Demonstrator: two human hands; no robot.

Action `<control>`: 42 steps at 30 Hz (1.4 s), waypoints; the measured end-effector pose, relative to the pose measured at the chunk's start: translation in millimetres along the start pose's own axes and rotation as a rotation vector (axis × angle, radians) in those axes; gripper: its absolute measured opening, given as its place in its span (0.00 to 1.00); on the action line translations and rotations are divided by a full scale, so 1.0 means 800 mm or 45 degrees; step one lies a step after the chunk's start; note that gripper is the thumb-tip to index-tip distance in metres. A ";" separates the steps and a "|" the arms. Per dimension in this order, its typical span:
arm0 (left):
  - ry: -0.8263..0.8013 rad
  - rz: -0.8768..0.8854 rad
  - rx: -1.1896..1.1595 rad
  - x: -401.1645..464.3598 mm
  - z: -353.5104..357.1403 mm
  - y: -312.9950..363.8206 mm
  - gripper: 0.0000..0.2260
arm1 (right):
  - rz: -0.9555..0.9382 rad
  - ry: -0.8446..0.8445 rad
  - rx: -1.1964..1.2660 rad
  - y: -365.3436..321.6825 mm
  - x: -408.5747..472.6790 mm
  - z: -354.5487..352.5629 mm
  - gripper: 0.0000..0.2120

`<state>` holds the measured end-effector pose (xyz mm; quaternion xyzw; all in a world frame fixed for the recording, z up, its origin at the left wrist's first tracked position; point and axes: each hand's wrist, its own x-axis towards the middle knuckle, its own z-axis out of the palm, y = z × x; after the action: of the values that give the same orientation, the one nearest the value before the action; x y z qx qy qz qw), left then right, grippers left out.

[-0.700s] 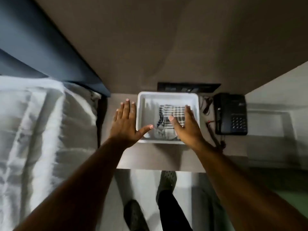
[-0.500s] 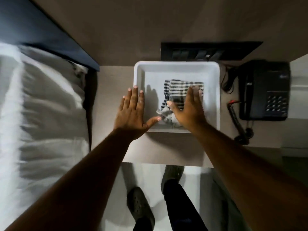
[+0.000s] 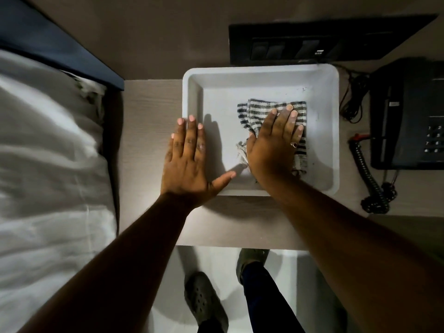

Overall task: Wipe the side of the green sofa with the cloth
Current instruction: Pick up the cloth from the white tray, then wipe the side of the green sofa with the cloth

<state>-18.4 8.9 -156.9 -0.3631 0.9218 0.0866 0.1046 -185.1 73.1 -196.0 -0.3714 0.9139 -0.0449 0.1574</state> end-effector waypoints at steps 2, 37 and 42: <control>0.015 0.013 -0.001 0.000 0.002 -0.001 0.51 | 0.013 0.023 0.062 0.004 0.002 -0.004 0.30; -0.247 1.238 -0.739 -0.452 -0.091 0.462 0.44 | 0.439 1.657 3.071 0.313 -0.843 -0.223 0.16; -0.429 1.660 -0.236 -0.643 -0.058 0.539 0.43 | 0.687 2.169 2.991 0.316 -1.076 -0.179 0.18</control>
<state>46.4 644.0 55.6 0.2777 0.9122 0.2659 0.1418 181.4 846.6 108.3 0.2817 0.2090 -0.9131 -0.2077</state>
